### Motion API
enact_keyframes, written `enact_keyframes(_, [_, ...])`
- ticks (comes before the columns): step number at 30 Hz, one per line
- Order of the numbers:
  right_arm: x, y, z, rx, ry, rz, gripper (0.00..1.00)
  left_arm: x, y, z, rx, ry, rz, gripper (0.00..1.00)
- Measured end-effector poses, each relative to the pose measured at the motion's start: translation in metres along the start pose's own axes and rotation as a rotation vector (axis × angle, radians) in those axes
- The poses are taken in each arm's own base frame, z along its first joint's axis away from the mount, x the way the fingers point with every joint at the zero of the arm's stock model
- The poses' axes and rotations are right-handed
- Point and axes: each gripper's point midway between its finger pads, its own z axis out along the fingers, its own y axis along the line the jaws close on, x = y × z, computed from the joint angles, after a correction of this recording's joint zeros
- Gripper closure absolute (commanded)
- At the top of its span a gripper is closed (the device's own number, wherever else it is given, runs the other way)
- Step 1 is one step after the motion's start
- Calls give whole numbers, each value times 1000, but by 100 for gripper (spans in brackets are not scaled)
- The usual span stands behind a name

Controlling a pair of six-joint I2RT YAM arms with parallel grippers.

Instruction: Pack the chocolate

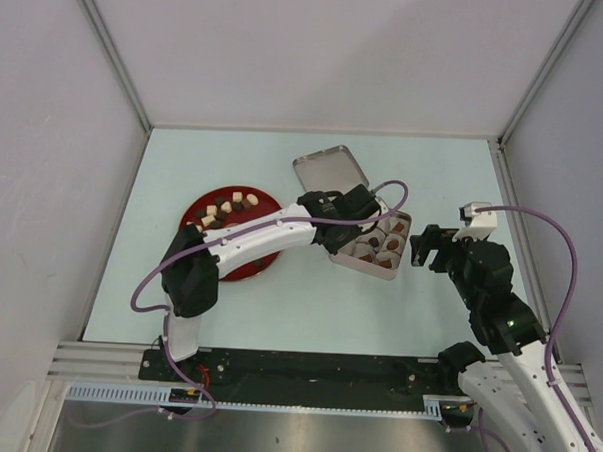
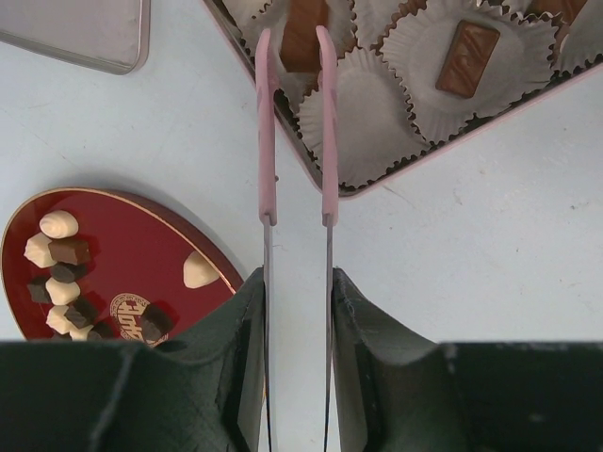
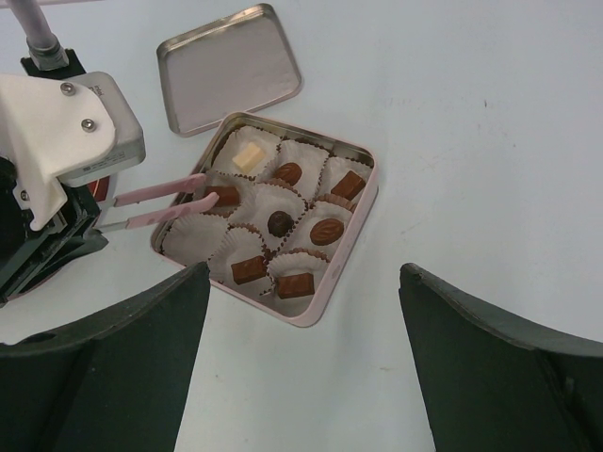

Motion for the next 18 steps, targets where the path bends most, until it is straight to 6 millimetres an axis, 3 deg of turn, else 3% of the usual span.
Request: enact_keyframes(18, [0,0,0,1,1,0,13,-9,12,-7,-18,-32,-42,67])
